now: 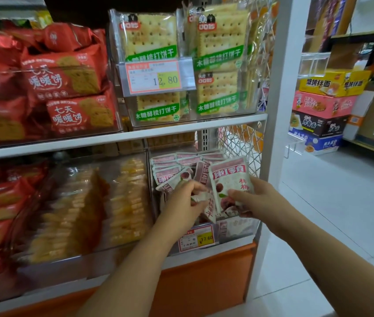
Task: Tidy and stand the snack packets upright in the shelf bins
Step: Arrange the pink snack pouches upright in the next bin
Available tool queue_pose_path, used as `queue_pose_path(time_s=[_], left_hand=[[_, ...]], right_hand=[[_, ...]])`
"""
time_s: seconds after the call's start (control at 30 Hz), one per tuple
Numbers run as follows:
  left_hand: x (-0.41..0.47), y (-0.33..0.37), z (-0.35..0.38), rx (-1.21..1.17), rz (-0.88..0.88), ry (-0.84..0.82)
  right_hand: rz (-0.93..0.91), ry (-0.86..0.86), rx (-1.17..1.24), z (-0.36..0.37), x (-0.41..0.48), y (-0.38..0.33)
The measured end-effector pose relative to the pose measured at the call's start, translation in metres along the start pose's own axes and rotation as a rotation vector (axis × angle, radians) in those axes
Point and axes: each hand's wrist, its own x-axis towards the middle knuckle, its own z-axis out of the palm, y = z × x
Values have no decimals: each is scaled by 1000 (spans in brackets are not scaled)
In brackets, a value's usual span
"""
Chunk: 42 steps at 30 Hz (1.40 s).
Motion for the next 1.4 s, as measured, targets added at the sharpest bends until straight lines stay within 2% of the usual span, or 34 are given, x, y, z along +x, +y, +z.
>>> queue_pose_path(time_s=[0.1,0.23,0.33,0.43,0.5,0.67,0.77,0.97,1.13,1.4], left_hand=[[4,3,2,-166,-125,88],[8,7,-2,-677,-309,102],[4,19,-3,-891,-282,125],[2,24,0,-1075,-281,16],[-5,28,0,-1002,-250,-75],[-18,31,-3,-475,-79,-203],[-16,30,-6,-384,-38,-241],[-4,32,-17,-270,5,-157],[24,19,-20,-196,-114,-4],[77,24,23,-4,-239,-65]], right_hand=[[1,10,-53,5,3,3],[73,-27,148,5,9,3],[79,-107,285,10,8,0],[29,-169,324,16,4,-4],[31,-212,353,17,0,-6],[-14,-258,222,3,-6,-15],[-28,-220,160,-8,-10,-20],[-95,-66,150,-30,-23,-28],[-152,162,92,-62,-29,-25],[-117,245,79,-92,-24,-12]])
